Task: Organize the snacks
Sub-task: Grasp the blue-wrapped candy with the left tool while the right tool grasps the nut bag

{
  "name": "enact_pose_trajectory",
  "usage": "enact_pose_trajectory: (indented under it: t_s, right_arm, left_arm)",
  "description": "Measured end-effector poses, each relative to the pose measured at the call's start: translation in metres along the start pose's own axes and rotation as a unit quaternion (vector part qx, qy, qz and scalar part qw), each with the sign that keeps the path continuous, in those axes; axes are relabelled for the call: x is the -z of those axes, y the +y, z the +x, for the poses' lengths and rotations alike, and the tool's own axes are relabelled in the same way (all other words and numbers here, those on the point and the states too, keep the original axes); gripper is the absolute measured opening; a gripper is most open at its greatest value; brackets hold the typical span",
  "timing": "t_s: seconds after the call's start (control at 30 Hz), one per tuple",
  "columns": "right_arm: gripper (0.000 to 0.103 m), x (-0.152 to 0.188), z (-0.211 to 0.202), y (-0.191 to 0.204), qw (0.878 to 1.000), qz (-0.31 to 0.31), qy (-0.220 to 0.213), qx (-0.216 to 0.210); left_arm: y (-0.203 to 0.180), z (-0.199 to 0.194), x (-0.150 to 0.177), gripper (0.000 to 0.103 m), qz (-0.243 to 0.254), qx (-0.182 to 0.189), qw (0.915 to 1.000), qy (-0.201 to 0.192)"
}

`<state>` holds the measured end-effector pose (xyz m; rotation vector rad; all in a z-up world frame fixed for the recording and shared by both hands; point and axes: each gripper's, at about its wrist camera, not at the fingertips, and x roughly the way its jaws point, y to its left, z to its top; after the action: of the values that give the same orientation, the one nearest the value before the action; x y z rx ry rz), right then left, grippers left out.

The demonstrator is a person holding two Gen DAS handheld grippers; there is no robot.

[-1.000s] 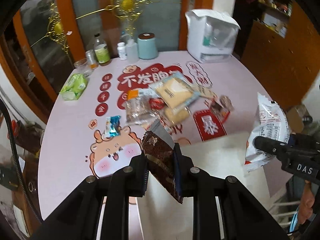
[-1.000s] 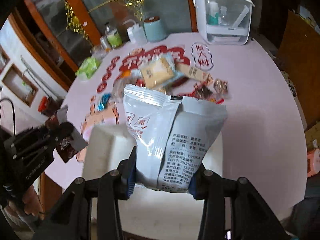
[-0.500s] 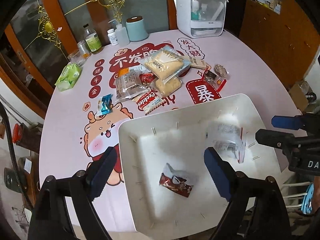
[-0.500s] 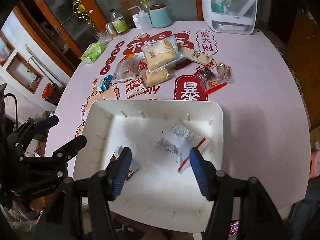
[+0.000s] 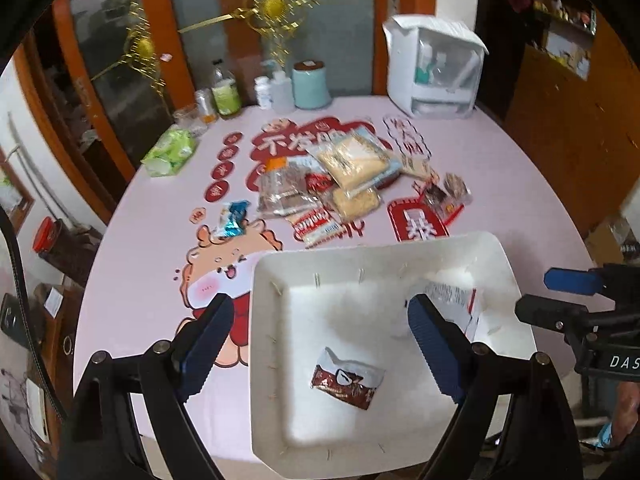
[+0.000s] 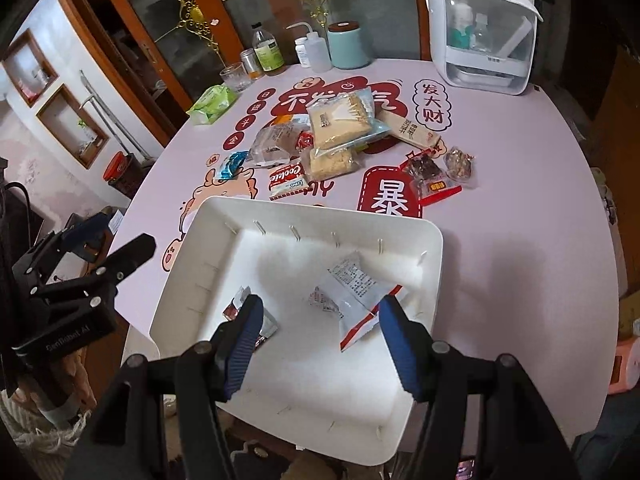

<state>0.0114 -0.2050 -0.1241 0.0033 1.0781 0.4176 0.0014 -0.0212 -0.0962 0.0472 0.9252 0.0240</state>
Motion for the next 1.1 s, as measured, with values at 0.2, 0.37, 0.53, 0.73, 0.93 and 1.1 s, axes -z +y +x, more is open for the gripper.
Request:
enact_pose_trajectory:
  t_s: [0.2,0.37,0.53,0.73,0.93,1.1]
  right_arm:
    - [0.061,-0.003,-0.003,-0.006,1.000,-0.008,-0.003,-0.010]
    - [0.061,-0.021,-0.011,-0.009,0.999,-0.025,-0.020,0.009]
    - [0.061,-0.057,-0.029,-0.018,0.997,-0.027,-0.053,0.049]
    - [0.061,-0.116,-0.051,-0.034,0.990,-0.011,-0.095,0.105]
    - [0.061,-0.169,-0.035,-0.058,0.986,0.027,-0.099,0.133]
    - [0.061,-0.194,0.021,-0.092,0.985,0.069,-0.057,0.144]
  left_arm:
    - [-0.004,-0.012,0.002,0.088,0.005,-0.026,0.9996,-0.008]
    - [0.003,-0.018,-0.006,0.088,-0.012,-0.007,0.9996,0.026]
    - [0.019,-0.030,-0.032,0.088,-0.006,-0.032,0.9994,0.008]
    - [0.042,-0.033,-0.088,0.088,0.028,-0.062,0.9974,-0.026]
    - [0.066,-0.002,-0.143,0.088,0.047,-0.068,0.9962,-0.027]
    - [0.090,0.065,-0.174,0.088,0.049,-0.059,0.9968,0.019]
